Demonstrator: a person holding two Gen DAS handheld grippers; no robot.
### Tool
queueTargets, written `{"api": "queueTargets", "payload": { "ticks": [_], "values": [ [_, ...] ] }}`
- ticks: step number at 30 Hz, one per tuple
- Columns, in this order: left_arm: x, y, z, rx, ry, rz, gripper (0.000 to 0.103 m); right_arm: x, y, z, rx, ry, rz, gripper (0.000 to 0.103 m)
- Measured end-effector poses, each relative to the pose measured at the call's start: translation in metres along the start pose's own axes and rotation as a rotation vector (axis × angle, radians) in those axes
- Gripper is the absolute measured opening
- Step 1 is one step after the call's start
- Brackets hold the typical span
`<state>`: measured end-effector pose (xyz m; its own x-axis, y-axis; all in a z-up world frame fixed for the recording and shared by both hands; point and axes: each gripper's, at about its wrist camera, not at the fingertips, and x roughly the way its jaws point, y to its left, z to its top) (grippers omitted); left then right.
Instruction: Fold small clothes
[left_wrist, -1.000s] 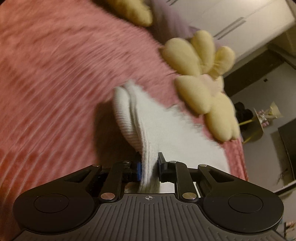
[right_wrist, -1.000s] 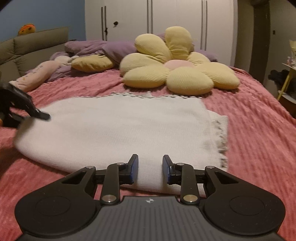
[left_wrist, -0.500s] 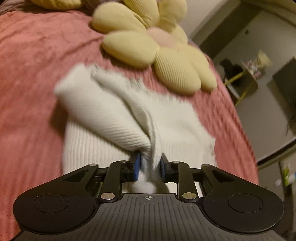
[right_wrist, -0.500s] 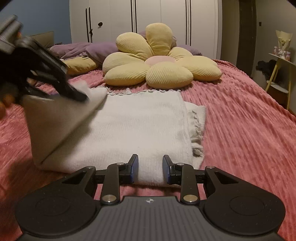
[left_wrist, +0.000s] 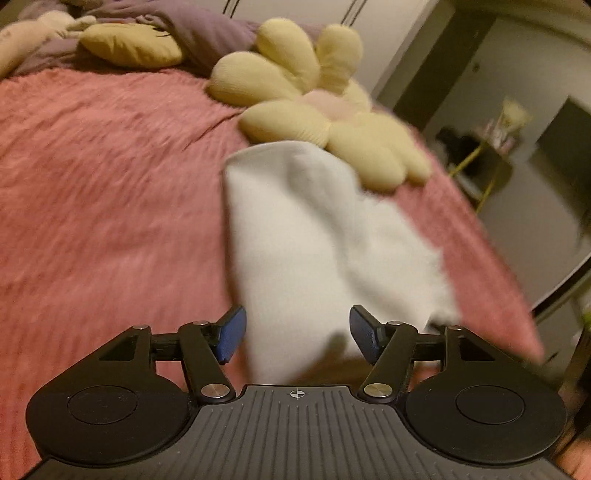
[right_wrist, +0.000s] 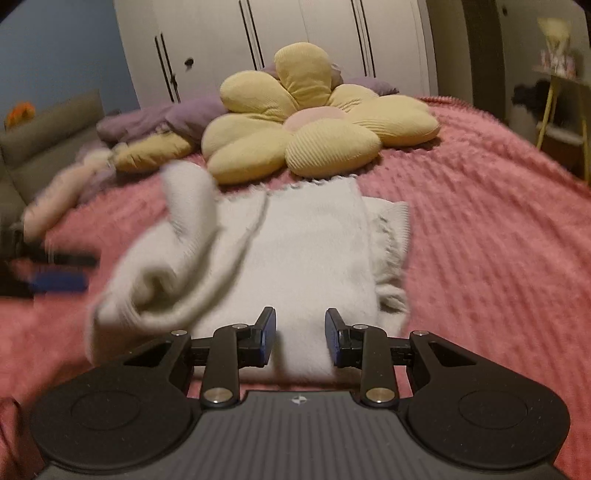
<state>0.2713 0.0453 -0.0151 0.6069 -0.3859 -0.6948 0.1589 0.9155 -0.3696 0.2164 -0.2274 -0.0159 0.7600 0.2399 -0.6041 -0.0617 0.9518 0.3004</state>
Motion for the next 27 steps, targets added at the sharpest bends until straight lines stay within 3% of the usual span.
{"api": "queueTargets", "payload": {
  "ticks": [4,8,13,16,22,23,24,27],
  "values": [
    [0.011,0.000,-0.023,0.097,0.052,0.063,0.071,0.025,-0.009,0.019,0.182,0.062,0.182,0.055],
    [0.024,0.001,-0.033,0.094,0.051,0.079,0.072,0.056,-0.008,0.033,0.258,0.111,0.225,0.061],
    [0.031,0.003,-0.034,0.057,0.030,0.093,0.075,0.093,-0.003,0.042,0.328,0.195,0.261,0.060],
    [0.032,0.001,-0.033,0.058,0.031,0.092,0.077,0.103,0.012,0.045,0.286,0.203,0.289,0.041],
    [0.032,-0.001,-0.035,0.062,0.033,0.098,0.078,0.111,0.028,0.049,0.235,0.214,0.263,0.040],
    [0.032,-0.001,-0.035,0.062,0.033,0.100,0.078,0.110,0.031,0.050,0.211,0.206,0.251,0.036],
    [0.032,-0.002,-0.034,0.063,0.036,0.101,0.078,0.108,0.037,0.051,0.168,0.195,0.237,0.022],
    [0.030,-0.004,-0.033,0.061,0.041,0.109,0.078,0.093,0.056,0.055,0.012,0.142,0.175,0.014]
  ]
}}
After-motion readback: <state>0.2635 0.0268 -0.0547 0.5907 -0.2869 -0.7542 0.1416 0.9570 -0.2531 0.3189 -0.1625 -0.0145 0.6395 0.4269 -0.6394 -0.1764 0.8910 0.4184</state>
